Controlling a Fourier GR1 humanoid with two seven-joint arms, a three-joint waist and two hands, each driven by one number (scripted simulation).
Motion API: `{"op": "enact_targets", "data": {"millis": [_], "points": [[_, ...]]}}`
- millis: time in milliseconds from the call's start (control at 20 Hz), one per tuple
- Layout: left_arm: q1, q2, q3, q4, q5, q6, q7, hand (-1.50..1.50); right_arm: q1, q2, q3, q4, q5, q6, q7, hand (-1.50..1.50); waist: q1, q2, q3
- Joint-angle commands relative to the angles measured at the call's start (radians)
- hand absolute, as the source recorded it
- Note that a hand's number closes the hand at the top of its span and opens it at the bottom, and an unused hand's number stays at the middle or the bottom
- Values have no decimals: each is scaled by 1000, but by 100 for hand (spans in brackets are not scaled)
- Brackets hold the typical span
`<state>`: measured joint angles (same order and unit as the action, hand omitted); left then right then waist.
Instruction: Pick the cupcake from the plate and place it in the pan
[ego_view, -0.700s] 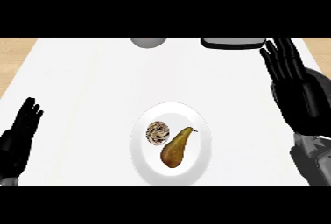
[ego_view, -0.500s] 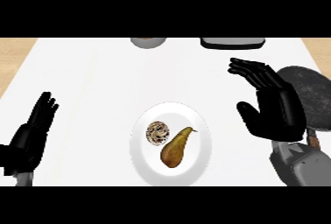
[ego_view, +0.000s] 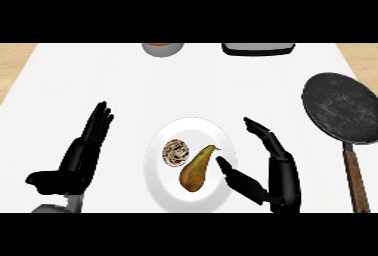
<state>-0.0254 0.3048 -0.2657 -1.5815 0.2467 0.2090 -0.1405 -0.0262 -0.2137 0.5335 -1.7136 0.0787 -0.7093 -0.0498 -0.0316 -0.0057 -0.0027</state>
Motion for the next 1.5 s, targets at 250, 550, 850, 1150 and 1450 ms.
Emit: {"op": "enact_targets", "data": {"millis": [250,550,850,1150,1450], "points": [[-37,-51,-32,-5,-31,-12,20,0,29,-46,144,-68,461,-45,388,-150,30,4,1],[-17,-65,-59,-25,-56,-7,16,0,-159,-46,112,-109,528,273,746,-150,44,4,0],[-63,-98,-58,62,-81,-1,-2,0,-319,22,168,23,526,528,949,-150,45,9,0],[-60,-79,-14,24,-59,-20,26,0,-406,141,215,249,543,644,993,-150,45,7,2],[22,-111,-48,-43,-114,-7,19,0,-418,211,247,356,549,623,1031,-150,39,5,3]]}}
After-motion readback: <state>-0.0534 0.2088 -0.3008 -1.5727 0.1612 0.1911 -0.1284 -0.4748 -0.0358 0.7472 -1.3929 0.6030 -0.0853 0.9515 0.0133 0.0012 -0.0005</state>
